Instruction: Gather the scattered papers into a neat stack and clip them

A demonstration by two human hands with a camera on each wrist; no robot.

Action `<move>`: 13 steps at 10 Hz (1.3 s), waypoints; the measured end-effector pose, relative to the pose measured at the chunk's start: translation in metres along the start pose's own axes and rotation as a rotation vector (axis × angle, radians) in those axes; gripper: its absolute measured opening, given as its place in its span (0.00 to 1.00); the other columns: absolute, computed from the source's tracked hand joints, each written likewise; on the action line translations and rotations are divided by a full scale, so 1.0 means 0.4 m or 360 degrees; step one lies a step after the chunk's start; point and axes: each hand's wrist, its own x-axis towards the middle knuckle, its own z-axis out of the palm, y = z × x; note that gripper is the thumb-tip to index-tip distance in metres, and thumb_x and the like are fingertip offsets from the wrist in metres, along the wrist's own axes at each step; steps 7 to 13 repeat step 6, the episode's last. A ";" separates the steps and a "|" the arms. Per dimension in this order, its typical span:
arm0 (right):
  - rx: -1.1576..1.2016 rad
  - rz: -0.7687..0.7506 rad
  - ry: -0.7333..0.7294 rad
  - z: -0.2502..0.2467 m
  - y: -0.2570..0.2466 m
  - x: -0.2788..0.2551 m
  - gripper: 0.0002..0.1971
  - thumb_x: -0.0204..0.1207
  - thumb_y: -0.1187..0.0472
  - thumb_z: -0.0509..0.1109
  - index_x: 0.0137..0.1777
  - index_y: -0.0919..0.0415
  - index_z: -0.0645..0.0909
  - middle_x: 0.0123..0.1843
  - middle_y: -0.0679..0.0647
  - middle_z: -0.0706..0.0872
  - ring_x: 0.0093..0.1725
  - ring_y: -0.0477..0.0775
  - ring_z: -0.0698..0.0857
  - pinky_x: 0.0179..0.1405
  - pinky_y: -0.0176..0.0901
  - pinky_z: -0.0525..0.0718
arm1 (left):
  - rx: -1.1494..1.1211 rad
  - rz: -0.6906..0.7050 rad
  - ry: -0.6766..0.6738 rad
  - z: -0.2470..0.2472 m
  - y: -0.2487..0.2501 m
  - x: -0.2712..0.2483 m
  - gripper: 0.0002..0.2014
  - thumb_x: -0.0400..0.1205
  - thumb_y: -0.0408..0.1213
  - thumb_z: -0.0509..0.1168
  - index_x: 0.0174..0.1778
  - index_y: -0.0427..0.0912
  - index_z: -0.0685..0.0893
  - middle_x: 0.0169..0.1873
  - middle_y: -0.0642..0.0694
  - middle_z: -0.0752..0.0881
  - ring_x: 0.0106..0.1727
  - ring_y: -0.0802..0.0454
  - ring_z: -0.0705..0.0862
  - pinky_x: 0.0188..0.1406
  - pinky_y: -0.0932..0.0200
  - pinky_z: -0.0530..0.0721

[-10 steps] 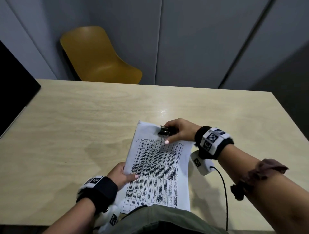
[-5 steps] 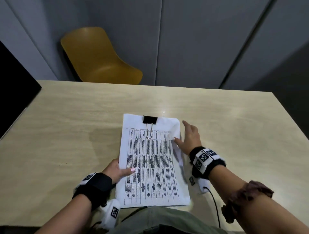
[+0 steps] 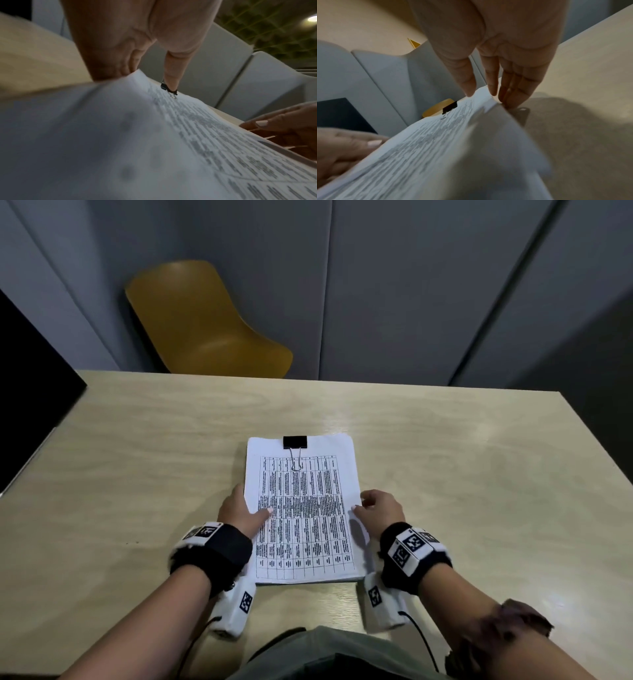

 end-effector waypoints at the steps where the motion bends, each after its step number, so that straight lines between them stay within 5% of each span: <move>1: -0.0139 -0.0057 -0.0063 0.023 0.003 0.000 0.14 0.72 0.59 0.69 0.48 0.71 0.81 0.49 0.66 0.87 0.46 0.62 0.84 0.45 0.45 0.80 | 0.0176 0.0004 -0.0153 -0.004 0.023 0.000 0.35 0.75 0.41 0.69 0.76 0.36 0.63 0.74 0.33 0.72 0.73 0.37 0.73 0.70 0.49 0.72; 2: -0.0261 -0.0084 -0.0117 0.036 0.004 0.000 0.10 0.73 0.57 0.68 0.38 0.62 0.71 0.46 0.61 0.75 0.41 0.56 0.75 0.41 0.39 0.68 | 0.0160 0.0010 -0.0303 -0.004 0.035 -0.011 0.39 0.79 0.39 0.65 0.81 0.37 0.50 0.82 0.38 0.57 0.81 0.43 0.60 0.77 0.56 0.61; 3: -0.0294 -0.0082 -0.0137 0.031 0.003 0.000 0.14 0.73 0.57 0.68 0.32 0.58 0.66 0.47 0.59 0.72 0.41 0.55 0.73 0.42 0.39 0.68 | 0.0069 0.0008 -0.0369 -0.019 0.029 -0.007 0.40 0.79 0.36 0.65 0.81 0.41 0.48 0.82 0.41 0.56 0.82 0.45 0.59 0.76 0.58 0.60; 4: -0.0220 -0.0111 -0.0146 0.024 0.019 -0.002 0.09 0.73 0.58 0.69 0.48 0.63 0.78 0.53 0.62 0.81 0.48 0.59 0.81 0.46 0.40 0.76 | -0.0159 0.0061 -0.0379 -0.039 0.007 -0.010 0.38 0.76 0.32 0.67 0.80 0.46 0.56 0.77 0.43 0.70 0.75 0.45 0.71 0.75 0.52 0.68; 5: -0.0119 -0.0144 -0.0118 -0.009 0.020 -0.019 0.26 0.73 0.60 0.70 0.71 0.62 0.73 0.63 0.65 0.81 0.61 0.62 0.81 0.61 0.43 0.76 | -0.0524 0.0162 -0.0325 -0.061 0.020 -0.018 0.32 0.75 0.22 0.65 0.75 0.42 0.66 0.68 0.43 0.79 0.67 0.48 0.78 0.68 0.53 0.72; 6: -0.0056 -0.0274 -0.0077 -0.036 0.063 -0.087 0.23 0.72 0.61 0.70 0.68 0.49 0.77 0.61 0.59 0.83 0.60 0.58 0.83 0.56 0.35 0.74 | -0.0840 0.0070 -0.0247 -0.062 -0.011 -0.059 0.24 0.76 0.16 0.61 0.69 0.33 0.72 0.66 0.33 0.79 0.70 0.40 0.77 0.66 0.52 0.73; 13: -0.0056 -0.0274 -0.0077 -0.036 0.063 -0.087 0.23 0.72 0.61 0.70 0.68 0.49 0.77 0.61 0.59 0.83 0.60 0.58 0.83 0.56 0.35 0.74 | -0.0840 0.0070 -0.0247 -0.062 -0.011 -0.059 0.24 0.76 0.16 0.61 0.69 0.33 0.72 0.66 0.33 0.79 0.70 0.40 0.77 0.66 0.52 0.73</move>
